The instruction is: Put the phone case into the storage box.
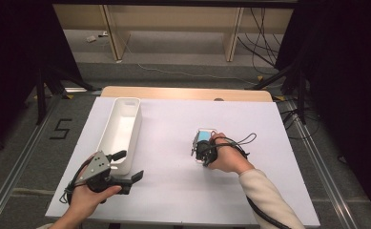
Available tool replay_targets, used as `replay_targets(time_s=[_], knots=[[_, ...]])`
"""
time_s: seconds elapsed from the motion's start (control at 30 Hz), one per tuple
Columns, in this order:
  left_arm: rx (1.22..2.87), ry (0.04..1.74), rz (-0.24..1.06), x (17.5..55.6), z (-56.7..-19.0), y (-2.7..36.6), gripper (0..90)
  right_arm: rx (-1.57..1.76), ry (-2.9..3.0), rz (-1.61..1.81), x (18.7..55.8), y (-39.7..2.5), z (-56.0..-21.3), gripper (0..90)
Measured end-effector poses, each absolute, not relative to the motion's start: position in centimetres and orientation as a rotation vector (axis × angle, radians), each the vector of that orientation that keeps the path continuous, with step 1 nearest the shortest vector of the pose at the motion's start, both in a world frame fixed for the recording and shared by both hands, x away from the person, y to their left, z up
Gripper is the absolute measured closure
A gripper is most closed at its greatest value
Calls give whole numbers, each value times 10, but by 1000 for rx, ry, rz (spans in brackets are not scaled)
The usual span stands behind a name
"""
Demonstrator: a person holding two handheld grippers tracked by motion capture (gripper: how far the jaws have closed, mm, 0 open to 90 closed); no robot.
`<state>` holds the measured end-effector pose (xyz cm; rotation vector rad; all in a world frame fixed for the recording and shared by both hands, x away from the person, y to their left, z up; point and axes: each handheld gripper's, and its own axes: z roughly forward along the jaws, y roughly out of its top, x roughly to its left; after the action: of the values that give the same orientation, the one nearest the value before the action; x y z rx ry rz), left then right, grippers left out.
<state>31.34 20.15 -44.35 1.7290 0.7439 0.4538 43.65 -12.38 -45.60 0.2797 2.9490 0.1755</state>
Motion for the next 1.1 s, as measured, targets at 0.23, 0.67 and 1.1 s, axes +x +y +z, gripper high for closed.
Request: replay_targets(time_s=[0.23, 0.67, 1.1], knots=[[1729, 742, 453, 314, -444, 202, 66, 248, 2944, 138, 434, -121, -456, 812], [1730, 744, 454, 314, -444, 202, 66, 194, 2914, 131, 433, -121, -456, 868], [1730, 740, 448, 314, -444, 201, 70, 192, 2891, 154, 429, -123, -457, 879]])
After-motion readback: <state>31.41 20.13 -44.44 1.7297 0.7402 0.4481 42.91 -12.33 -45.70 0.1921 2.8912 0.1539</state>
